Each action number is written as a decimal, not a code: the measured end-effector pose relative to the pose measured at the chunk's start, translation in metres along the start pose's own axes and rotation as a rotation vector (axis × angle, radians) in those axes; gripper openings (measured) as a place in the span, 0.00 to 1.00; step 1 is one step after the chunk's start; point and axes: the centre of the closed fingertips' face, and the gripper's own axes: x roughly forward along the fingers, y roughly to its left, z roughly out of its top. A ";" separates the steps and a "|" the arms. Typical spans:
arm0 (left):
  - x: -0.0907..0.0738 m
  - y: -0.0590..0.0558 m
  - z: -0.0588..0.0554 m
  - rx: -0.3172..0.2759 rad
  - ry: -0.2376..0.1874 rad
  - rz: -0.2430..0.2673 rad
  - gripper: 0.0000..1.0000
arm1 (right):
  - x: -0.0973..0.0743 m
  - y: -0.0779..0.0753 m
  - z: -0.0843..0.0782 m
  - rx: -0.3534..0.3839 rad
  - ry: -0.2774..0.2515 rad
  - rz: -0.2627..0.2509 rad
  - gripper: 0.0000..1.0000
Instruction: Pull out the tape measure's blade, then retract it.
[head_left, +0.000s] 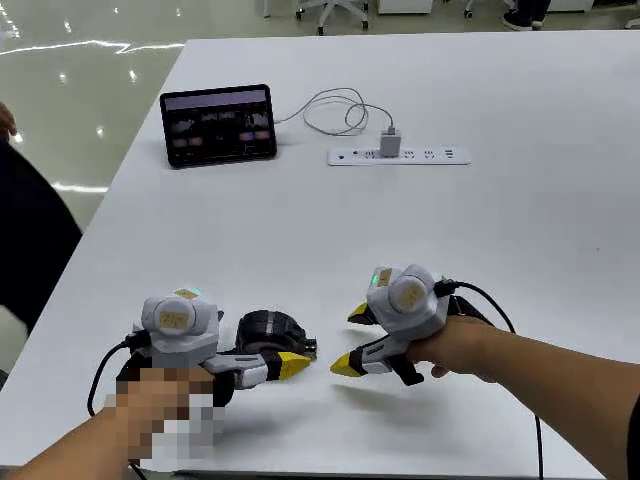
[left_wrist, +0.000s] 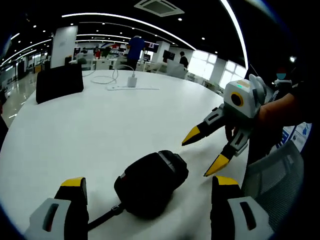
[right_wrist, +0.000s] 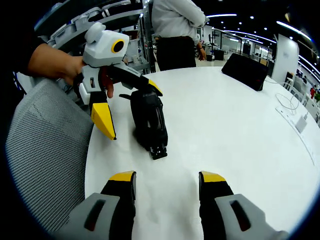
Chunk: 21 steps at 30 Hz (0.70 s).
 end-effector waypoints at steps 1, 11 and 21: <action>-0.001 -0.001 -0.001 0.012 0.005 -0.013 1.00 | -0.004 -0.001 0.000 0.008 -0.008 -0.005 0.47; -0.014 -0.007 -0.009 0.049 0.013 -0.077 1.00 | -0.044 -0.013 -0.017 0.075 -0.066 -0.079 0.51; -0.024 -0.001 -0.011 0.073 0.017 -0.064 1.00 | -0.073 -0.014 -0.038 0.129 -0.087 -0.121 0.57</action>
